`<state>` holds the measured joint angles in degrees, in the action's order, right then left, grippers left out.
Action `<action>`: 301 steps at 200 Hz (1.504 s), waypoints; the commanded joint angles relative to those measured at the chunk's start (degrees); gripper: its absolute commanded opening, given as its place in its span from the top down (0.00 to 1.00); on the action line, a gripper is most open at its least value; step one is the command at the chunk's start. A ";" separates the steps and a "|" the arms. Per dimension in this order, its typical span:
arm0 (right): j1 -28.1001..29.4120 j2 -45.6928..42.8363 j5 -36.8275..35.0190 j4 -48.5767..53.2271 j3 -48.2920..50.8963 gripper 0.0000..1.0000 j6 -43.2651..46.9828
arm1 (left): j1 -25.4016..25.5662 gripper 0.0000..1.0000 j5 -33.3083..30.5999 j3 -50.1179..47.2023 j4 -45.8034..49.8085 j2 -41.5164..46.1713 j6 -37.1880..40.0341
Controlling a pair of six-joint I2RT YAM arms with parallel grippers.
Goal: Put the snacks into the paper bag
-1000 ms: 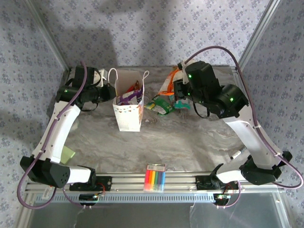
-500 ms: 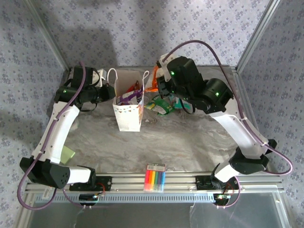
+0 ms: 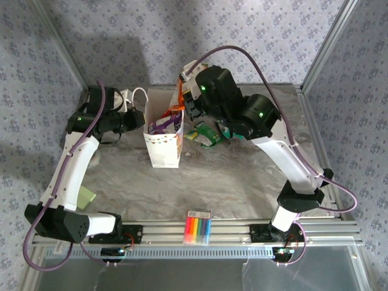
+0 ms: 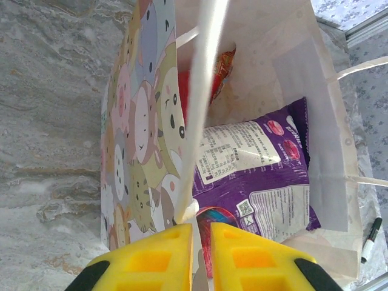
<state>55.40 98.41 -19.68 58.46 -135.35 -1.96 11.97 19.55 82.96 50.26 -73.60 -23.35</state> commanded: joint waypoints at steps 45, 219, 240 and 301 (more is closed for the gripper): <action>0.37 5.75 1.64 -4.67 -5.65 1.00 8.40 | -0.63 0.84 2.86 -0.95 -1.89 1.37 0.93; 0.30 19.26 -15.77 -2.05 -12.40 1.00 20.96 | -1.77 0.84 4.09 -0.98 -3.15 -1.10 -0.03; 0.02 19.84 -16.46 -2.22 -11.70 1.00 21.60 | -1.77 0.84 4.27 -0.95 -3.22 -1.34 -0.20; -0.02 18.85 -17.30 -3.23 -7.37 1.00 22.74 | -1.77 0.84 4.53 -0.83 -3.33 -1.63 -0.38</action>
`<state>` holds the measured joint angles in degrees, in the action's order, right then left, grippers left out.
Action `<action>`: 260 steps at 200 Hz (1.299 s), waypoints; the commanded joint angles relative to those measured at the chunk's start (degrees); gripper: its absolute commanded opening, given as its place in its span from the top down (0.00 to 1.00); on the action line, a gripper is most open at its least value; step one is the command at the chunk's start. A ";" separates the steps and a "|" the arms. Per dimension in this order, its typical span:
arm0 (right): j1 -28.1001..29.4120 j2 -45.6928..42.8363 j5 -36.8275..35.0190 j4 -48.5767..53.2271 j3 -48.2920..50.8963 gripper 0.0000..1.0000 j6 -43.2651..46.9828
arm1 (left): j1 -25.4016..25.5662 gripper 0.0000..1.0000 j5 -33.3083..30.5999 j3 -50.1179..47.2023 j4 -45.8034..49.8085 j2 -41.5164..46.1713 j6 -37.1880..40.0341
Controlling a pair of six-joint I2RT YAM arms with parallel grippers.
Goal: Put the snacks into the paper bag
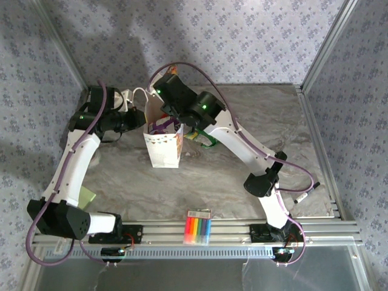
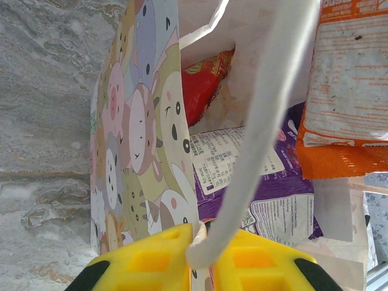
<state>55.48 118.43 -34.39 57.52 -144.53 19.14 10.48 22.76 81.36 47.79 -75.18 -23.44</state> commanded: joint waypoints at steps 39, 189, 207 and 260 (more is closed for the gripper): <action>-0.28 -1.54 -3.18 -2.63 4.79 1.00 1.61 | -0.29 0.84 1.43 0.68 -0.73 0.11 -0.20; 1.07 -4.98 -7.42 -1.60 13.60 0.64 -3.46 | -0.33 0.84 1.44 1.34 -0.39 0.03 -0.90; 1.21 -4.75 -7.66 -1.14 13.58 0.58 -4.08 | -0.29 0.84 1.41 1.32 -0.20 0.12 -0.95; 1.02 -4.96 -4.70 -0.72 13.57 0.65 -5.83 | -0.29 0.84 1.36 1.34 -0.15 0.12 -1.17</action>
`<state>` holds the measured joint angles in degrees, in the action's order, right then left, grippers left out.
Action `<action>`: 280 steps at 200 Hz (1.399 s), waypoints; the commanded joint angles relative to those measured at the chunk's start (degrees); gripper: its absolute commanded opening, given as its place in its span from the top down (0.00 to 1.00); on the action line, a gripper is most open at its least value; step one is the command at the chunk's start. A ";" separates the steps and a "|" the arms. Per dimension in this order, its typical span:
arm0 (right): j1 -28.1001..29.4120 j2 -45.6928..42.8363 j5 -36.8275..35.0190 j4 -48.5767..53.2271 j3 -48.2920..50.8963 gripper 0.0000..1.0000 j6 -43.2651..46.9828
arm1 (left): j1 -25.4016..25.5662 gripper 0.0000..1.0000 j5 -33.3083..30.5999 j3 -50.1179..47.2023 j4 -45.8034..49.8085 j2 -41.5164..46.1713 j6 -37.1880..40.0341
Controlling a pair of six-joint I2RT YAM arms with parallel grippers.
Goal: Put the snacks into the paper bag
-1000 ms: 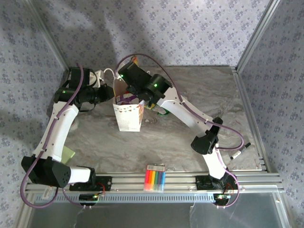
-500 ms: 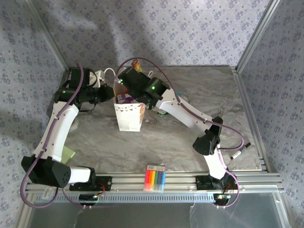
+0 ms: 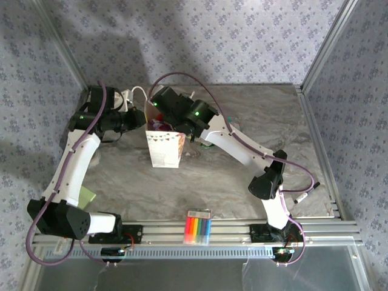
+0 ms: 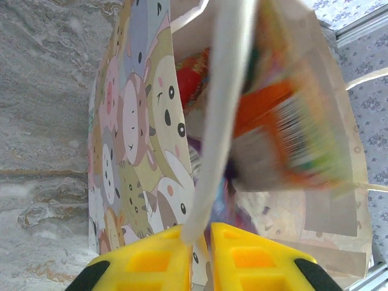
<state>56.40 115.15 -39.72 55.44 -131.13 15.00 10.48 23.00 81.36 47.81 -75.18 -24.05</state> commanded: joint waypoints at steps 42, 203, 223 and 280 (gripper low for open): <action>0.08 -1.55 0.68 1.35 0.10 0.66 -1.99 | -0.25 0.84 0.65 0.99 -0.09 0.04 -0.47; -0.17 -9.82 1.45 0.30 5.24 0.64 -8.60 | -0.37 0.84 -1.03 1.34 1.23 0.66 -0.62; -0.37 -11.27 2.41 0.26 6.60 0.64 -9.74 | -0.37 0.84 -1.11 1.21 1.31 0.82 -0.69; -1.50 -18.32 7.88 -2.54 14.30 0.64 -14.40 | -0.37 0.84 -1.89 1.16 2.04 1.59 -0.56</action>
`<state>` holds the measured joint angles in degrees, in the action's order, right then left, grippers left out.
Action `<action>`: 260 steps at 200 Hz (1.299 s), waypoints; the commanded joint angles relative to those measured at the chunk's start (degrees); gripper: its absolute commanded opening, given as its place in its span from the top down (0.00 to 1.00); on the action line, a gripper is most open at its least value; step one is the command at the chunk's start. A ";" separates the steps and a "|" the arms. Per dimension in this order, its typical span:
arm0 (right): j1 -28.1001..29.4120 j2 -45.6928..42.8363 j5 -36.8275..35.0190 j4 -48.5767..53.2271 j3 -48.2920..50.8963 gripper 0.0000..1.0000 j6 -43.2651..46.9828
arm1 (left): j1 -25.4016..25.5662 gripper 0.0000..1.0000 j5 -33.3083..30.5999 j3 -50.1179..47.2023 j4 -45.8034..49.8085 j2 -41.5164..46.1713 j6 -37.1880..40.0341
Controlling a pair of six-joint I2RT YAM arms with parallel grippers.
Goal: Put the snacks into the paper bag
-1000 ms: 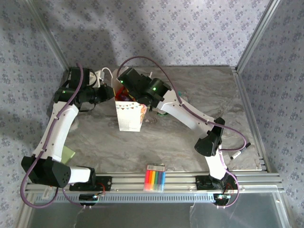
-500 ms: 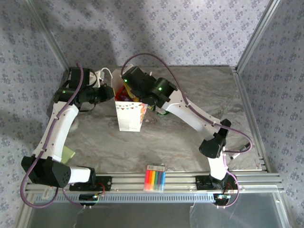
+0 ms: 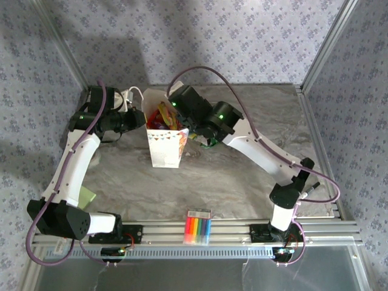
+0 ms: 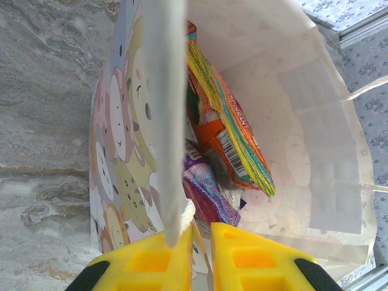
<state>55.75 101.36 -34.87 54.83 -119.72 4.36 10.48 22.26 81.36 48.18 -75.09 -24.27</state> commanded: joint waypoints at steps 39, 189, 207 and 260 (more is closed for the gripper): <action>-2.86 -11.00 6.95 -4.06 10.07 0.64 -7.61 | -0.34 0.84 -1.43 1.15 2.08 1.96 -0.51; -14.88 -32.11 18.20 -9.02 36.34 0.61 -19.78 | -0.37 0.84 -4.27 -1.56 4.35 4.16 -0.18; -16.84 -33.68 19.19 -9.45 38.81 0.61 -20.93 | -0.37 0.84 -5.14 -1.48 4.90 4.10 -0.07; -22.22 -38.51 21.98 -10.62 46.30 0.61 -24.11 | -0.37 0.83 -7.21 -1.65 5.99 3.64 0.41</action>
<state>35.55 65.47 -14.94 45.17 -76.12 -16.78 10.48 17.08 79.96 51.29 -72.03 -24.86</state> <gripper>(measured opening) 0.391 0.166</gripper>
